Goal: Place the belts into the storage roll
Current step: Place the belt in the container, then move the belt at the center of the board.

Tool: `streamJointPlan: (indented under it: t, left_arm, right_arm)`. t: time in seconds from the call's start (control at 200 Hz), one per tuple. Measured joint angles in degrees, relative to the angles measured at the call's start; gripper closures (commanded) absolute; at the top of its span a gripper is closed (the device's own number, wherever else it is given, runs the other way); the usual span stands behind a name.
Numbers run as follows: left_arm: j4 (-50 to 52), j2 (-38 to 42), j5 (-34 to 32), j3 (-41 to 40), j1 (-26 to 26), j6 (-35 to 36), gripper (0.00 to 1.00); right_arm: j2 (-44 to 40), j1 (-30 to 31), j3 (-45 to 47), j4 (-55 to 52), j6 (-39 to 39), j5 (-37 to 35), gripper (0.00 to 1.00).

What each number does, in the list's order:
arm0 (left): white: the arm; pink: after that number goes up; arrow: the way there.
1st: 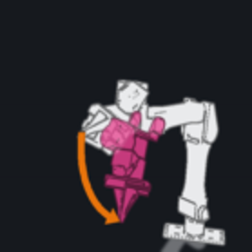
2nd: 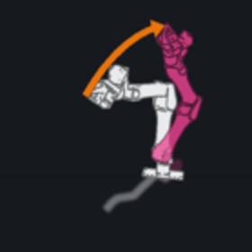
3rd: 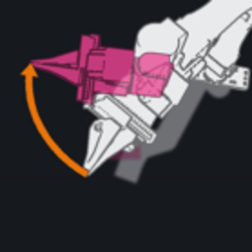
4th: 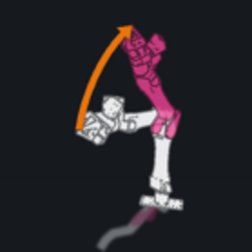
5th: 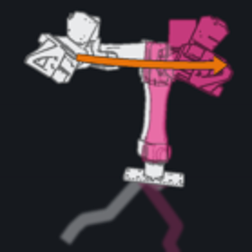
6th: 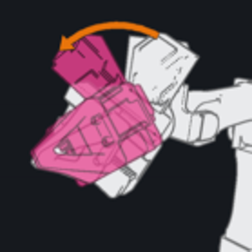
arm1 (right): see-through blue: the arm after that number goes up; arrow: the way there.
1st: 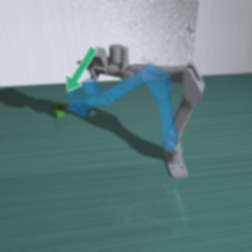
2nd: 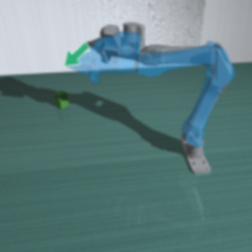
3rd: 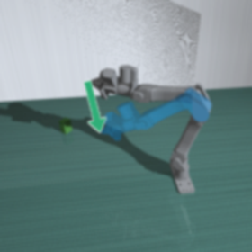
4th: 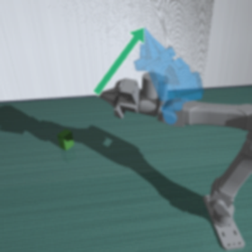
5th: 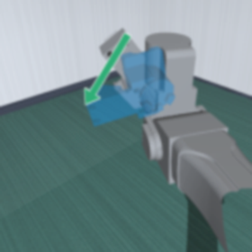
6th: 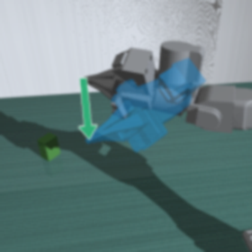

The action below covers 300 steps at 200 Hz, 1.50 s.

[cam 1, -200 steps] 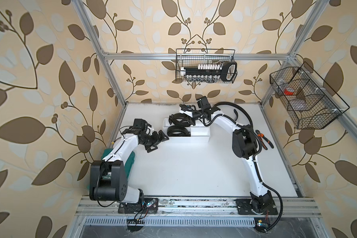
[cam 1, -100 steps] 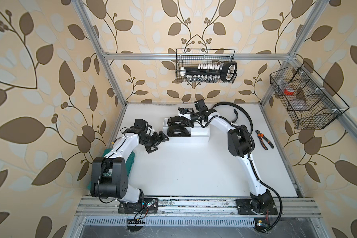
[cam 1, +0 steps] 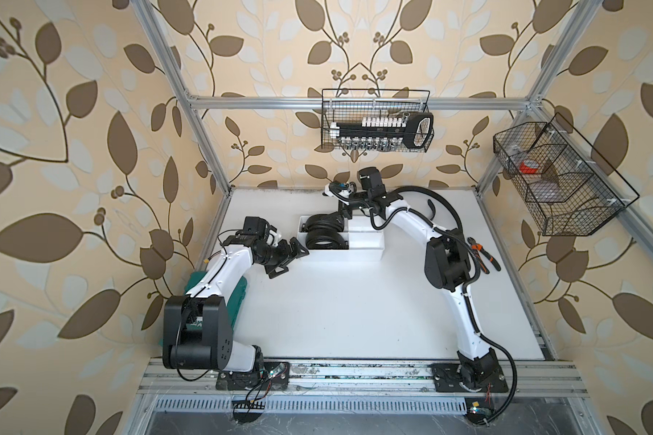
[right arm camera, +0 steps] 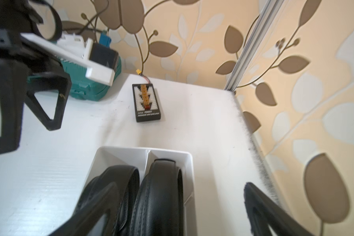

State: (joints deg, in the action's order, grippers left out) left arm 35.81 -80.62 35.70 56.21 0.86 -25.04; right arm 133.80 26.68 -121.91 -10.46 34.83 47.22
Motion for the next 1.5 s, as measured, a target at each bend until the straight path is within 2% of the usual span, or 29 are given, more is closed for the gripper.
streamJointPlan:
  t: [0.13, 0.315, 0.455, 0.6, 0.78, 1.075, 1.2, 1.275, 1.315, 1.44, 1.499]
  left_arm:
    - [0.0, 1.5, -0.3, 0.0, 0.0, 0.0, 0.01]
    - [-0.1, 3.6, -0.2, -0.1, 0.0, 0.0, 0.01]
    - [-0.3, 3.7, 0.1, -0.3, 0.0, 0.0, 0.01]
    - [-0.8, 3.7, 0.7, -0.3, 0.0, -0.3, 0.01]
    - [-1.8, 3.7, 1.9, -1.3, 0.0, -0.7, 0.01]
    - [-2.2, 3.7, 3.8, -1.9, 0.0, -0.9, 0.01]
    - [-2.3, 3.5, 4.5, -1.9, 0.0, -0.9, 0.01]
    - [-2.6, 3.2, 4.8, -1.9, 0.0, -0.9, 0.01]
    - [-2.7, 3.1, 4.9, -1.9, 0.0, -1.0, 0.01]
    - [-2.7, 2.9, 4.9, -1.9, 0.0, -1.1, 0.01]
    - [-2.8, 2.9, 4.9, -1.9, 0.0, -1.1, 0.01]
  right_arm:
    - [-12.5, 0.0, 9.8, 2.8, -3.6, -7.3, 0.01]
    - [-34.1, -0.3, 30.2, 3.2, -8.9, -27.3, 0.01]
    - [-39.0, -3.8, 36.4, -1.0, -13.3, -40.6, 0.01]
    - [-33.3, -11.2, 36.5, -6.7, -18.3, -48.7, 0.01]
    - [-20.2, -18.8, 27.9, -12.1, -22.8, -48.6, 0.01]
    - [0.7, -19.8, 6.3, -15.8, -26.0, -41.8, 0.01]
    - [5.7, -19.8, 3.6, -17.4, -27.2, -39.2, 0.02]
    - [7.1, -19.8, 3.6, -18.7, -28.2, -38.0, 0.09]
    - [7.7, -19.8, 3.6, -19.4, -28.7, -37.7, 0.16]
    - [7.8, -19.8, 3.3, -20.4, -29.9, -37.3, 0.48]
    - [7.8, -19.8, 3.8, -20.5, -30.3, -37.4, 0.74]
